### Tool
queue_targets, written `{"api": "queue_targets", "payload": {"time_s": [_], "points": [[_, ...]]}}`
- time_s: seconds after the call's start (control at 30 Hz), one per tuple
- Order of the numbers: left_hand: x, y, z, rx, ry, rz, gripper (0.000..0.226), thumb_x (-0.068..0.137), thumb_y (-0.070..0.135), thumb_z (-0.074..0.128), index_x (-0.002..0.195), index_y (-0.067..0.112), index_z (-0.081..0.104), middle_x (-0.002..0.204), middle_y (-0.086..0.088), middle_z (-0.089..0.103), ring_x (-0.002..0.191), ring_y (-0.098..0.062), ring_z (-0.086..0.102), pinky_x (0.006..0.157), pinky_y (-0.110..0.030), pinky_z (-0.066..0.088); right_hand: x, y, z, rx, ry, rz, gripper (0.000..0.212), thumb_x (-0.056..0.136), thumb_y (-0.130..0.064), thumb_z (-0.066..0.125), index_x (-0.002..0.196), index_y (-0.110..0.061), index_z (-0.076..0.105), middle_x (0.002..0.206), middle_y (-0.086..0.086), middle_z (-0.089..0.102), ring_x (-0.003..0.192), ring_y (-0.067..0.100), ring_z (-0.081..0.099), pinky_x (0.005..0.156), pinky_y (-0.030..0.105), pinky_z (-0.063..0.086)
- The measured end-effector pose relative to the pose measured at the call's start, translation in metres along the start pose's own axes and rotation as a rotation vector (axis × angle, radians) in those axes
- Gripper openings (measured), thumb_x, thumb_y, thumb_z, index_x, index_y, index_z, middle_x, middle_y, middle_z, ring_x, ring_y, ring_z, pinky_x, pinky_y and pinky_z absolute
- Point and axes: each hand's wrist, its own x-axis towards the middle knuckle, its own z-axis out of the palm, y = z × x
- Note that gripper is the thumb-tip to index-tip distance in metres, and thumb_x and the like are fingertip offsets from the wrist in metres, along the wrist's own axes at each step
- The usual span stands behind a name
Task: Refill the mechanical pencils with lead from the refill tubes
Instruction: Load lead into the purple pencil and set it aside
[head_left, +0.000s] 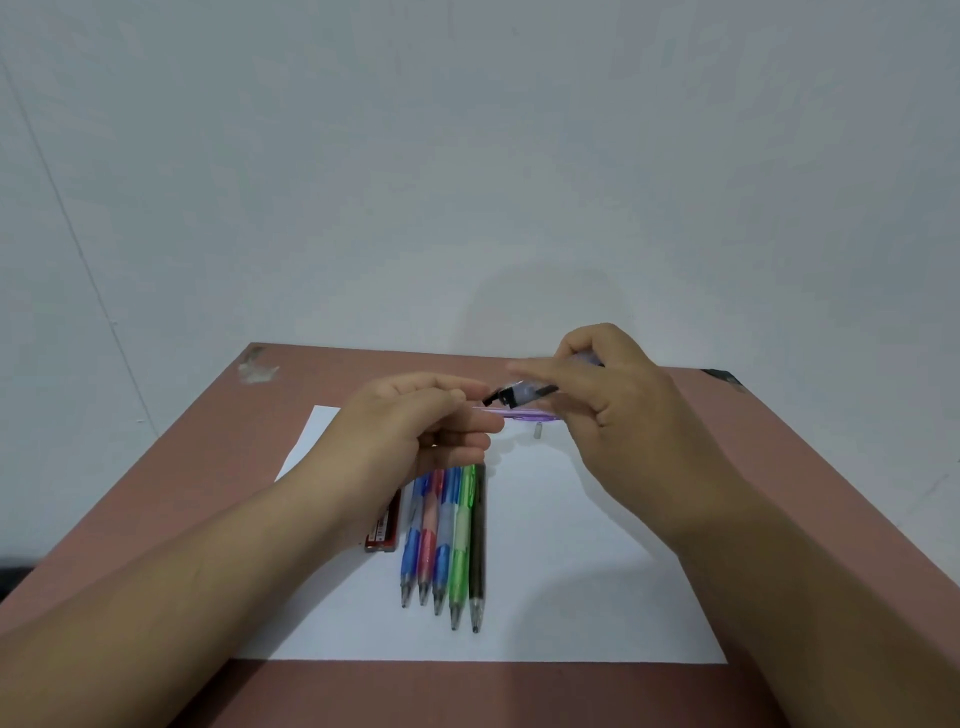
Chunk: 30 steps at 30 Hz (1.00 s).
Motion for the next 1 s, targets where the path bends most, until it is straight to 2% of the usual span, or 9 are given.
{"api": "queue_targets", "payload": {"time_s": [0.13, 0.27, 0.33, 0.4, 0.47, 0.63, 0.83, 0.9, 1.0], "points": [[0.001, -0.001, 0.001, -0.015, 0.01, -0.037, 0.025, 0.105, 0.016, 0.048, 0.111, 0.006, 0.069, 0.099, -0.015, 0.077, 0.089, -0.025, 0.073, 0.083, -0.034, 0.059, 0.001, -0.007, -0.007, 0.047, -0.029, 0.127, 0.088, 0.1, -0.009, 0.058, 0.156, -0.054, 0.008, 0.105, -0.006, 0.047, 0.083, 0.02, 0.058, 0.076, 0.04, 0.055], [0.0, 0.0, 0.001, -0.038, 0.008, -0.034, 0.024, 0.104, 0.018, 0.05, 0.111, 0.004, 0.069, 0.099, -0.016, 0.077, 0.09, -0.026, 0.073, 0.084, -0.034, 0.06, 0.002, -0.013, -0.011, -0.007, -0.081, 0.116, 0.09, 0.102, -0.015, 0.055, 0.155, -0.055, -0.006, 0.107, -0.006, 0.046, 0.082, 0.017, 0.058, 0.075, 0.035, 0.057], [0.0, 0.001, 0.001, -0.045, 0.009, -0.028, 0.025, 0.104, 0.018, 0.05, 0.111, 0.004, 0.069, 0.099, -0.017, 0.077, 0.089, -0.026, 0.073, 0.082, -0.033, 0.06, 0.001, -0.01, -0.009, -0.024, -0.074, 0.111, 0.086, 0.1, -0.009, 0.057, 0.156, -0.051, 0.007, 0.11, -0.007, 0.046, 0.086, 0.015, 0.056, 0.076, 0.031, 0.056], [-0.001, 0.0, 0.001, -0.041, 0.0, -0.016, 0.027, 0.104, 0.017, 0.048, 0.111, 0.004, 0.07, 0.099, -0.017, 0.077, 0.089, -0.025, 0.073, 0.082, -0.034, 0.059, 0.001, -0.003, -0.004, -0.014, -0.03, 0.064, 0.068, 0.095, 0.002, 0.061, 0.147, -0.039, 0.049, 0.112, -0.011, 0.046, 0.091, 0.007, 0.053, 0.078, 0.025, 0.052], [-0.001, 0.0, 0.001, -0.036, -0.006, -0.012, 0.028, 0.105, 0.017, 0.046, 0.111, 0.005, 0.071, 0.099, -0.017, 0.077, 0.088, -0.025, 0.073, 0.081, -0.033, 0.059, 0.0, 0.0, -0.002, 0.008, -0.023, 0.038, 0.059, 0.091, 0.009, 0.063, 0.137, -0.027, 0.063, 0.112, -0.013, 0.044, 0.093, -0.002, 0.05, 0.077, 0.018, 0.049], [-0.001, 0.001, 0.0, -0.032, -0.005, -0.016, 0.028, 0.105, 0.019, 0.047, 0.111, 0.006, 0.071, 0.1, -0.017, 0.077, 0.089, -0.026, 0.072, 0.085, -0.036, 0.057, 0.001, -0.007, -0.007, -0.048, -0.059, 0.087, 0.084, 0.101, -0.012, 0.057, 0.158, -0.051, 0.009, 0.107, -0.01, 0.044, 0.082, 0.016, 0.056, 0.072, 0.033, 0.056], [-0.001, 0.0, -0.001, -0.02, -0.014, -0.016, 0.03, 0.105, 0.021, 0.046, 0.11, 0.005, 0.072, 0.1, -0.017, 0.077, 0.088, -0.026, 0.073, 0.082, -0.034, 0.057, 0.0, 0.002, 0.0, 0.043, -0.006, 0.019, 0.058, 0.088, 0.012, 0.064, 0.131, -0.027, 0.067, 0.105, -0.019, 0.042, 0.09, -0.005, 0.052, 0.077, 0.019, 0.052], [-0.001, 0.001, 0.0, -0.03, -0.014, -0.027, 0.03, 0.105, 0.021, 0.047, 0.11, 0.005, 0.072, 0.1, -0.017, 0.077, 0.087, -0.025, 0.073, 0.082, -0.034, 0.057, 0.0, 0.001, -0.001, 0.033, -0.026, 0.039, 0.071, 0.092, 0.01, 0.062, 0.148, -0.032, 0.05, 0.104, -0.015, 0.045, 0.089, 0.001, 0.054, 0.077, 0.017, 0.049], [-0.001, 0.001, 0.001, -0.038, -0.014, -0.03, 0.029, 0.104, 0.02, 0.047, 0.111, 0.004, 0.071, 0.1, -0.018, 0.076, 0.087, -0.026, 0.072, 0.08, -0.033, 0.059, 0.001, -0.004, -0.006, -0.021, -0.069, 0.096, 0.083, 0.099, -0.007, 0.059, 0.156, -0.052, 0.019, 0.107, -0.011, 0.046, 0.083, 0.015, 0.056, 0.073, 0.032, 0.054]]}}
